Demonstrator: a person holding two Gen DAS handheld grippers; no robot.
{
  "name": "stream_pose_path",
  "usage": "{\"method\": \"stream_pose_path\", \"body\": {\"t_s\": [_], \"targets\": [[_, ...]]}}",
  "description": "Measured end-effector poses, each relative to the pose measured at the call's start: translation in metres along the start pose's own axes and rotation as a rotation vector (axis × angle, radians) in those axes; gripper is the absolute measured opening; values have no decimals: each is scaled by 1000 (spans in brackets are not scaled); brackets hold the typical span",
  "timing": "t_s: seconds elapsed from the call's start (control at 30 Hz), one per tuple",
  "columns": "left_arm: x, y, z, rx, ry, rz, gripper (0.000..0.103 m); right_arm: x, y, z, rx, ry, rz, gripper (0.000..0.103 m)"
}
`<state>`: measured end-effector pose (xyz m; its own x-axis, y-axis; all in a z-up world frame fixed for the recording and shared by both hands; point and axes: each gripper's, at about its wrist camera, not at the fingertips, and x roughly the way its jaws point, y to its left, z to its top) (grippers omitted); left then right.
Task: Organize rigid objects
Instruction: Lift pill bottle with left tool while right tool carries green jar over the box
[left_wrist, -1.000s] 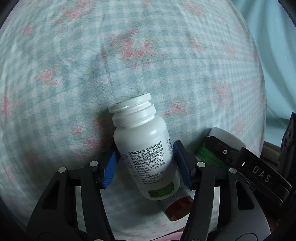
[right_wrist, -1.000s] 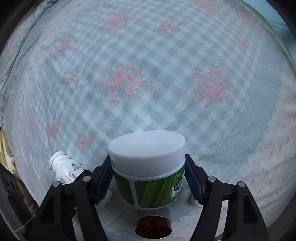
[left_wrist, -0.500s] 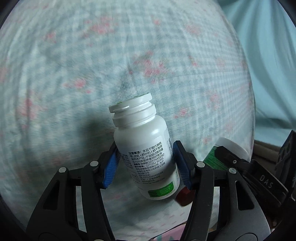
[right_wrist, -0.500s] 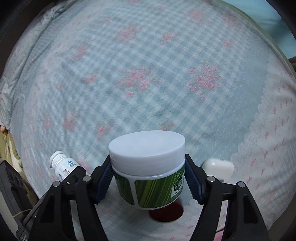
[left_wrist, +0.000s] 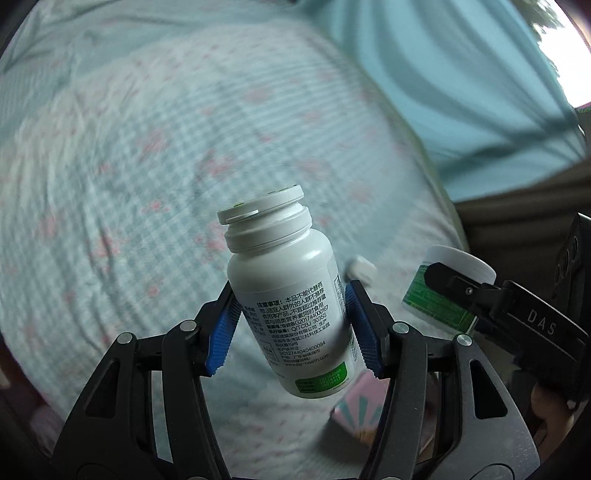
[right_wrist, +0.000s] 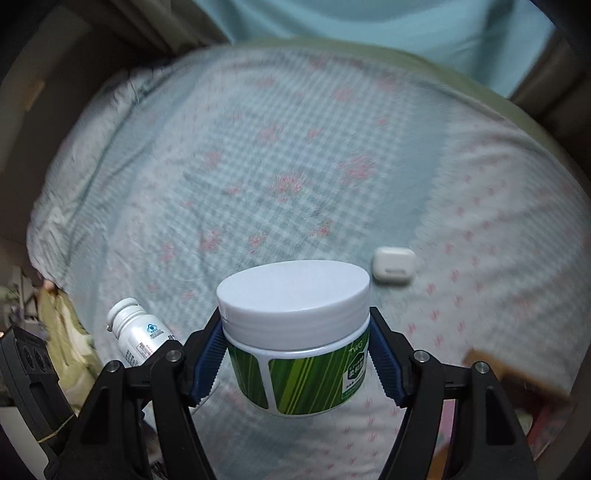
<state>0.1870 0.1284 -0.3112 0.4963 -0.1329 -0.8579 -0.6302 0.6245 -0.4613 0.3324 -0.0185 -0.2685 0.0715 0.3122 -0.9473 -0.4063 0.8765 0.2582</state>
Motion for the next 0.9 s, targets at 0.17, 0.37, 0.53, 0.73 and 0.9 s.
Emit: {"method": "stream_pose_path", "body": {"t_s": [0.17, 0.37, 0.53, 0.73, 0.9], "targets": [[-45, -37, -28, 139, -20, -24, 53, -61, -25, -43, 66, -91, 6, 67], [-70, -83, -65, 259, 0, -85, 53, -115, -75, -110, 167, -186, 2, 67], [-75, -134, -105, 364, 12, -119, 52, -138, -133, -162, 275, -222, -3, 67], [-58, -196, -157, 472, 53, -147, 51, -156, -212, -213, 365, -229, -41, 67], [-24, -248, -201, 548, 121, -147, 51, -157, -268, -247, 413, -217, -69, 67]]}}
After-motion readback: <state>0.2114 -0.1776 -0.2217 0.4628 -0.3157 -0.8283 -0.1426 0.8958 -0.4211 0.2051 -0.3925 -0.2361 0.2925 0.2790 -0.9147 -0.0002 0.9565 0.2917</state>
